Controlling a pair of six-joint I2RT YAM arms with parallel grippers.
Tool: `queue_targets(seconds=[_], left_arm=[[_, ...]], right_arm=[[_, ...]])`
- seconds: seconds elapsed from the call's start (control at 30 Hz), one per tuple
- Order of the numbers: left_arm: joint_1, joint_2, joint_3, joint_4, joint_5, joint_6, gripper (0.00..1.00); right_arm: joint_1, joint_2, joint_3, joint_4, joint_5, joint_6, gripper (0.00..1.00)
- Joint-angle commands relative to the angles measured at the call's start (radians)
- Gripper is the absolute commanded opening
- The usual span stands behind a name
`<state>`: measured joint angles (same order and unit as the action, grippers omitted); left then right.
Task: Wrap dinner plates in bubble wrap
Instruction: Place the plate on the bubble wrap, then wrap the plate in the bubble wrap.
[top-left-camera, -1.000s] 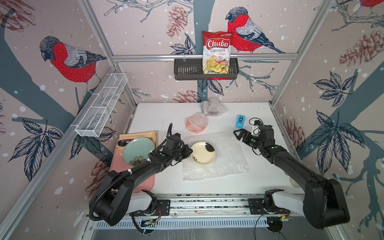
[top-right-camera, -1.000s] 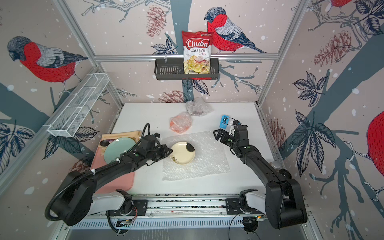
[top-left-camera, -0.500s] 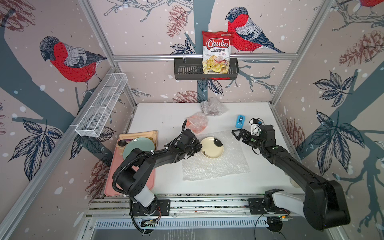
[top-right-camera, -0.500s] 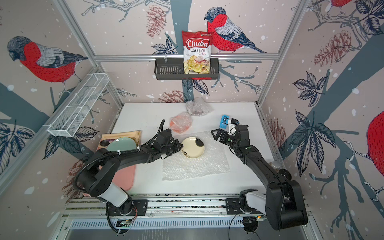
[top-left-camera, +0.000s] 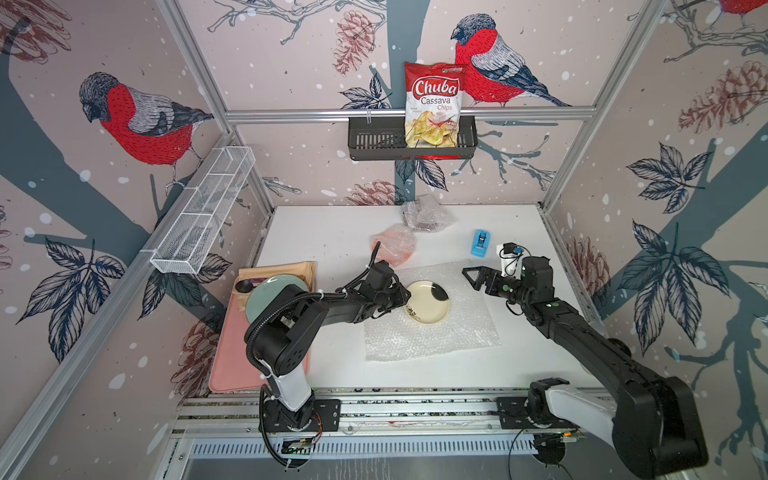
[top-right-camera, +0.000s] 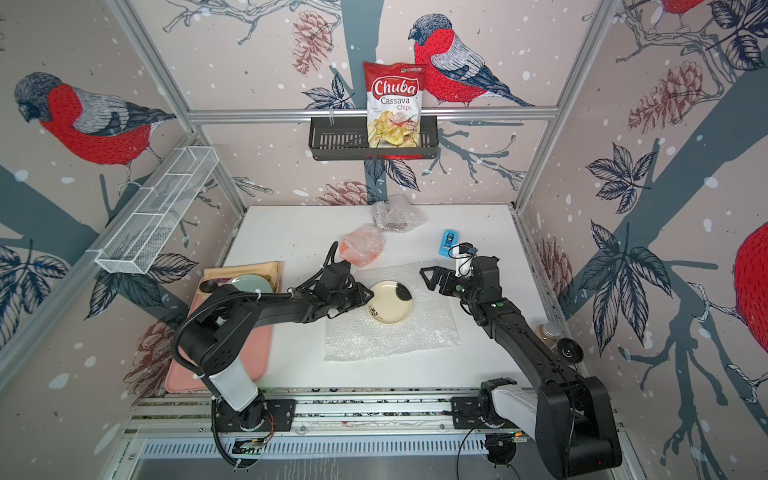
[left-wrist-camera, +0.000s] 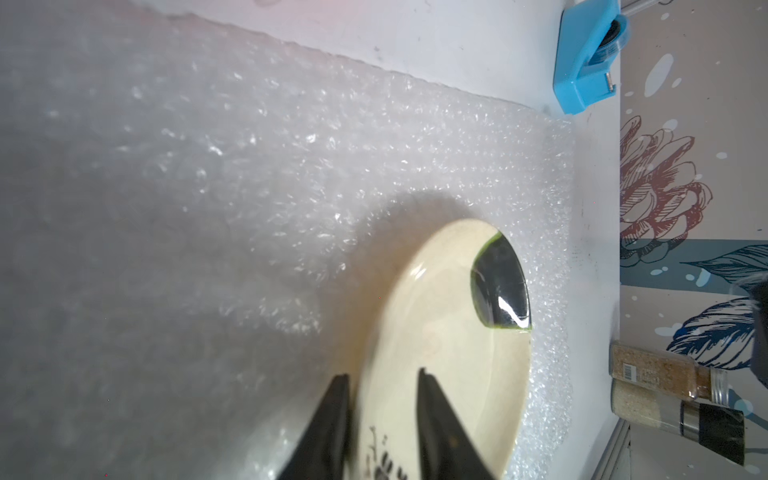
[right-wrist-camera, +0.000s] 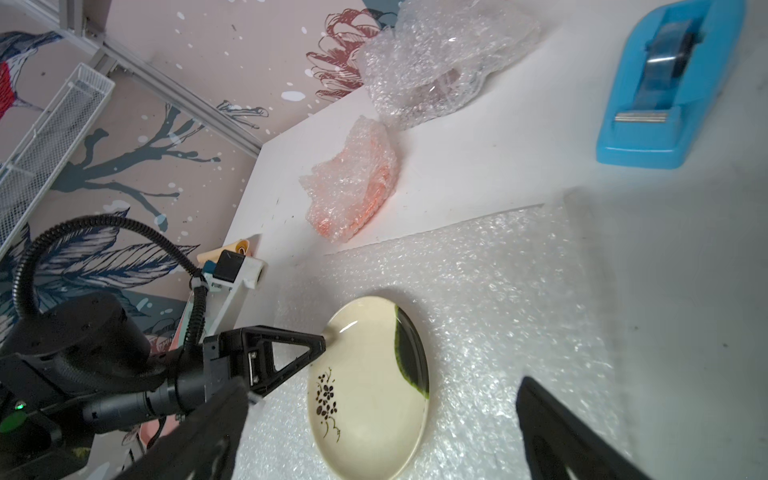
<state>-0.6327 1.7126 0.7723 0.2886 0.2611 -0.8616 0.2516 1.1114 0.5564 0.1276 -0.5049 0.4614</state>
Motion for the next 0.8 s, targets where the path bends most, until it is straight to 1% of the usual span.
queue_targets(seconds=[0.0,0.07,0.1,0.17,0.2,0.3,0.37,0.4,0.5,0.57,0.67,0.77], left_arm=[[-0.001,-0.043,-0.03,-0.009,-0.008,0.049,0.65],[0.008,-0.087,-0.074,-0.005,0.0,0.058,0.72],[0.015,-0.107,-0.09,-0.02,-0.005,0.059,0.73],[0.026,-0.141,-0.115,-0.084,-0.053,0.06,0.78],[0.032,-0.151,-0.128,-0.105,-0.072,0.059,0.8],[0.062,-0.156,-0.174,-0.121,-0.079,0.06,0.81],[0.085,-0.143,-0.189,-0.12,-0.078,0.07,0.81],[0.095,-0.134,-0.195,-0.114,-0.076,0.08,0.81],[0.134,-0.121,-0.18,-0.104,-0.041,0.133,0.81],[0.137,-0.146,-0.152,-0.121,-0.013,0.181,0.81],[0.141,-0.232,-0.104,-0.188,0.029,0.229,0.83],[0.177,-0.36,-0.099,-0.263,-0.001,0.211,0.88]], right_arm=[[0.045,0.011,-0.014,0.038,0.009,-0.038,1.0],[0.092,0.039,-0.025,0.05,0.056,-0.033,1.0],[0.111,0.06,-0.027,0.05,0.078,-0.031,1.0],[0.132,0.105,-0.028,0.023,0.143,0.021,1.0],[0.129,0.121,-0.032,0.015,0.156,0.053,1.0],[0.142,0.137,-0.07,0.039,0.118,0.117,0.99],[0.206,0.118,-0.078,0.042,0.127,0.11,0.99],[0.243,0.102,-0.076,0.035,0.158,0.098,0.99],[0.393,0.039,-0.072,0.028,0.315,0.045,0.99],[0.475,0.01,-0.079,0.067,0.372,0.001,0.99],[0.615,0.004,-0.093,0.163,0.404,-0.138,0.98],[0.766,0.079,-0.075,0.241,0.46,-0.309,0.97]])
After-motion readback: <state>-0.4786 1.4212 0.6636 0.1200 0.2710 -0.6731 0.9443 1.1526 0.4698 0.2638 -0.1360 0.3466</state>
